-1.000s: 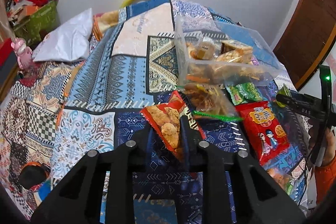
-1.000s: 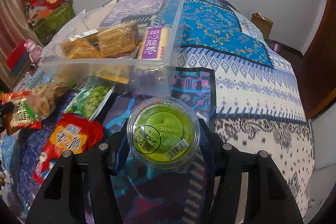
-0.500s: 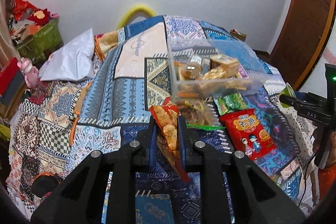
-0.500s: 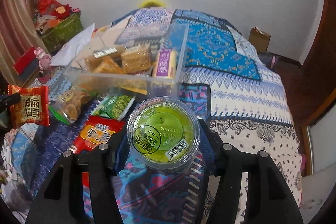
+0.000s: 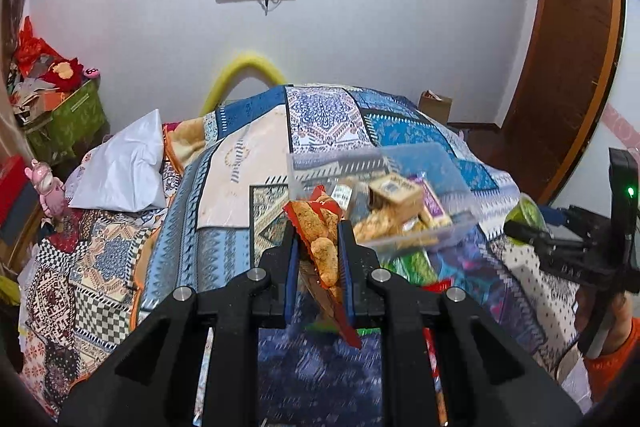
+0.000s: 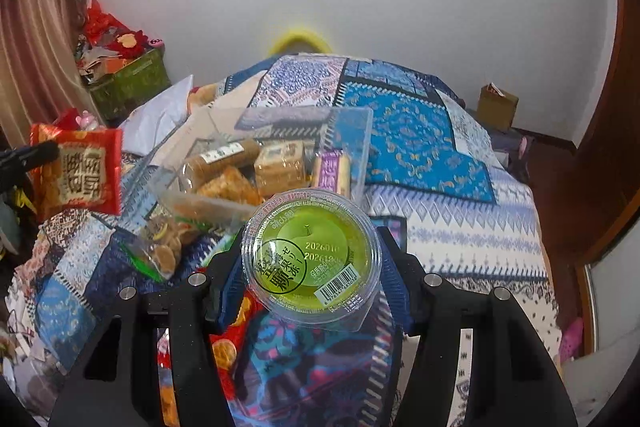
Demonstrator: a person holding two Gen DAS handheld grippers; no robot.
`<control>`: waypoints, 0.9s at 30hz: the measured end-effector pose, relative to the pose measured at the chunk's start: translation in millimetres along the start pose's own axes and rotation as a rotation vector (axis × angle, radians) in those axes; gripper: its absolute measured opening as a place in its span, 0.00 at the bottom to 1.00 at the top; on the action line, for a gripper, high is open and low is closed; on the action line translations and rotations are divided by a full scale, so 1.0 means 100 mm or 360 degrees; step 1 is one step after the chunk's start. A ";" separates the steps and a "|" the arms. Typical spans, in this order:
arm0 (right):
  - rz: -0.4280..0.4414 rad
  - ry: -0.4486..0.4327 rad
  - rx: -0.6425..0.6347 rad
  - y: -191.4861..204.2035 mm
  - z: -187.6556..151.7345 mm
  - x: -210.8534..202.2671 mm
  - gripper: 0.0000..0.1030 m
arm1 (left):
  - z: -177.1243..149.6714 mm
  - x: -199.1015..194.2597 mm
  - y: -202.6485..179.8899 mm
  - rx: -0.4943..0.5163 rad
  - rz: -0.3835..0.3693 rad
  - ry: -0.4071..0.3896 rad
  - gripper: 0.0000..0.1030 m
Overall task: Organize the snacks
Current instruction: 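Lower the peanut bag and jelly cup into the clear box and open both tools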
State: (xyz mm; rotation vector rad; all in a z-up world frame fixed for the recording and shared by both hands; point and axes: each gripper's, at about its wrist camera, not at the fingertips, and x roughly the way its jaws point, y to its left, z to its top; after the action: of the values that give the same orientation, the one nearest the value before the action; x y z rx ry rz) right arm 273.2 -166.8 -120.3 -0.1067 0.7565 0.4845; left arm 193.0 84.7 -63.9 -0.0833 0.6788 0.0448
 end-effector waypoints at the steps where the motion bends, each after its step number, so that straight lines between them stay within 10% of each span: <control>1: 0.0003 -0.0005 0.0001 0.01 0.02 0.01 0.54 | 0.05 0.06 0.00 -0.0006 -0.0005 -0.0004 0.17; 27: -0.0031 0.0098 -0.0002 -0.11 0.72 1.22 0.54 | 0.49 1.44 0.19 -0.0097 0.0038 0.0023 0.17</control>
State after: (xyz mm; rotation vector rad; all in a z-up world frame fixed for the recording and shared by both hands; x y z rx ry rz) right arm 399.5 -111.1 -152.0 -0.1304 0.8148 0.4648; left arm 334.4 110.6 -117.4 -0.1346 0.6933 0.0879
